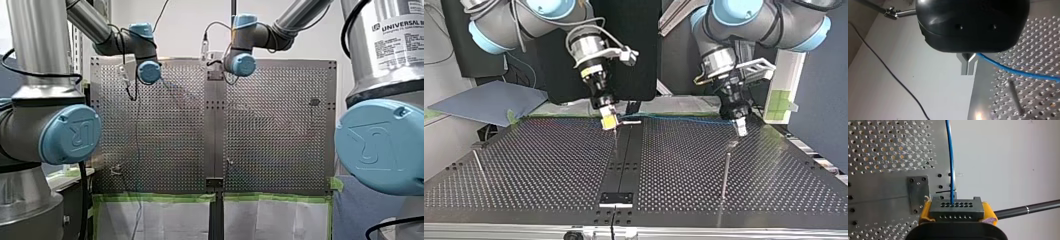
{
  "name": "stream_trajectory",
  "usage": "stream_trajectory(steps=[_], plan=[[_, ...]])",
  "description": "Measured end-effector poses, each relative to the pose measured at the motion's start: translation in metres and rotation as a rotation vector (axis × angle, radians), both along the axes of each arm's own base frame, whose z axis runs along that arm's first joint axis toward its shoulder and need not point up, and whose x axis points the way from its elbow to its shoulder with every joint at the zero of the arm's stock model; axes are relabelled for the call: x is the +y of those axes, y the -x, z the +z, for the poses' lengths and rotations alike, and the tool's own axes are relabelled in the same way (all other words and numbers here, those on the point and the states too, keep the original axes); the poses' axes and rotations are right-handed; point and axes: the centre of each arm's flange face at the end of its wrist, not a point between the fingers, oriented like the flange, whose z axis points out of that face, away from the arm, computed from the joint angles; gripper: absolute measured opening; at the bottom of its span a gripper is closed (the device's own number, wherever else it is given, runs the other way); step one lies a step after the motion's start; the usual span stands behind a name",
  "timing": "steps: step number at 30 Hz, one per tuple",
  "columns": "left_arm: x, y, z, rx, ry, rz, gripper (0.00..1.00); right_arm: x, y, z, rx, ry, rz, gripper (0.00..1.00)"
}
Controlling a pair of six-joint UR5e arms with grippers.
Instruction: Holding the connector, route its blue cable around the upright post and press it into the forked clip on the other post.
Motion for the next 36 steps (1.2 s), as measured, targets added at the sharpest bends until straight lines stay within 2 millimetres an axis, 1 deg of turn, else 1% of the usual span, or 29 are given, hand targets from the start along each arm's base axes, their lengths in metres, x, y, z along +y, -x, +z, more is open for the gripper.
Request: stream_trajectory(steps=[3, 14, 17, 21, 28, 31, 36], plan=[[0.009, -0.009, 0.009, -0.007, 0.017, 0.005, 0.0, -0.003, -0.004, 0.003, -0.003, 0.005, 0.003, 0.0], [0.046, -0.036, 0.045, -0.016, 0.039, 0.073, 0.0, -0.012, -0.009, 0.025, -0.023, 0.021, 0.005, 0.0], [0.051, -0.046, 0.047, -0.005, 0.038, 0.069, 0.0, -0.016, -0.011, 0.029, -0.028, 0.026, 0.004, 0.0], [0.054, -0.062, 0.046, 0.021, 0.035, 0.047, 0.0, -0.021, -0.015, 0.033, -0.029, 0.028, 0.008, 0.0], [0.059, -0.086, 0.043, 0.069, 0.033, 0.03, 0.0, -0.033, -0.026, 0.031, -0.015, 0.015, 0.01, 0.0], [0.064, -0.097, 0.043, 0.086, 0.034, 0.029, 0.0, -0.037, -0.03, 0.034, -0.02, 0.02, 0.01, 0.0], [0.081, -0.119, 0.047, 0.09, 0.03, 0.036, 0.0, -0.043, -0.036, 0.037, -0.023, 0.023, 0.012, 0.0]])
